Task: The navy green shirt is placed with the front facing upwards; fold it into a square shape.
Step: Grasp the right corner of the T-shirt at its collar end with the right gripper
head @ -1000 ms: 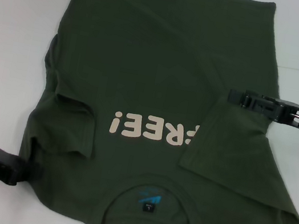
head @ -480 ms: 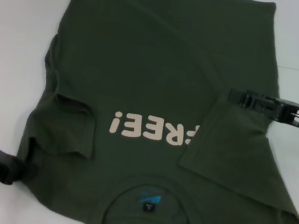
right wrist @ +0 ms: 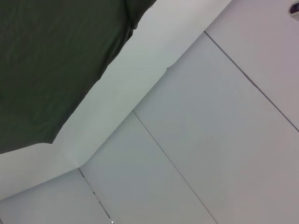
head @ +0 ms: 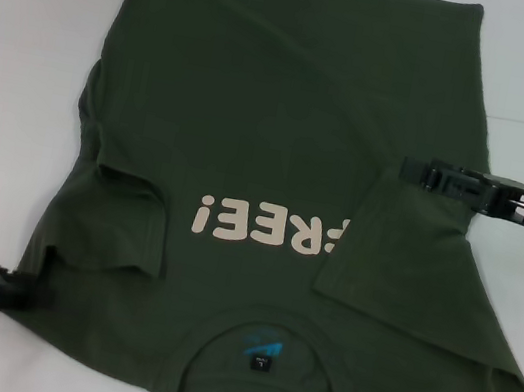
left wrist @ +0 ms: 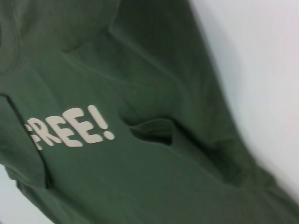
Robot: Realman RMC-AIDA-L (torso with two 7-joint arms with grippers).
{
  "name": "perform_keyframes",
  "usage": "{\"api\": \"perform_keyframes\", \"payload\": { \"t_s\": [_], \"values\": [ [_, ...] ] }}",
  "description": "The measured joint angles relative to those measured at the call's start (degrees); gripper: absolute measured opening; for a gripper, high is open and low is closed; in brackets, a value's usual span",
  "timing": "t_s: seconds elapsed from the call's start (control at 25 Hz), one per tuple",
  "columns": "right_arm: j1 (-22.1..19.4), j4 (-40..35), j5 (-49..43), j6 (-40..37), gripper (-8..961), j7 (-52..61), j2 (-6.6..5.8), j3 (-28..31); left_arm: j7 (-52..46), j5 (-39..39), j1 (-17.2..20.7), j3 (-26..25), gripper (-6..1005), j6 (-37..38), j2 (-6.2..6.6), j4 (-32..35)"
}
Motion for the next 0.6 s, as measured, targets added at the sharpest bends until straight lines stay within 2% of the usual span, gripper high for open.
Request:
{"api": "perform_keyframes", "payload": {
  "t_s": [0.12,0.28,0.56,0.6],
  "values": [
    [-0.1,0.0,0.0,0.0,912,-0.1,0.0,0.0,-1.0,0.9,0.5,-2.0,389,-0.1,0.0,0.7],
    [-0.1,0.0,0.0,-0.1,912,-0.1,0.0,0.0,-2.2,1.1,0.8,-4.0,481,-0.5,0.01,0.8],
    [-0.1,0.0,0.0,-0.2,912,-0.1,0.0,0.0,-3.6,1.4,0.8,-4.6,748,-1.1,0.09,0.8],
    [-0.1,0.0,0.0,-0.2,912,-0.1,0.0,0.0,-3.6,1.6,0.8,-4.6,762,-1.2,0.09,0.7]
  ]
}}
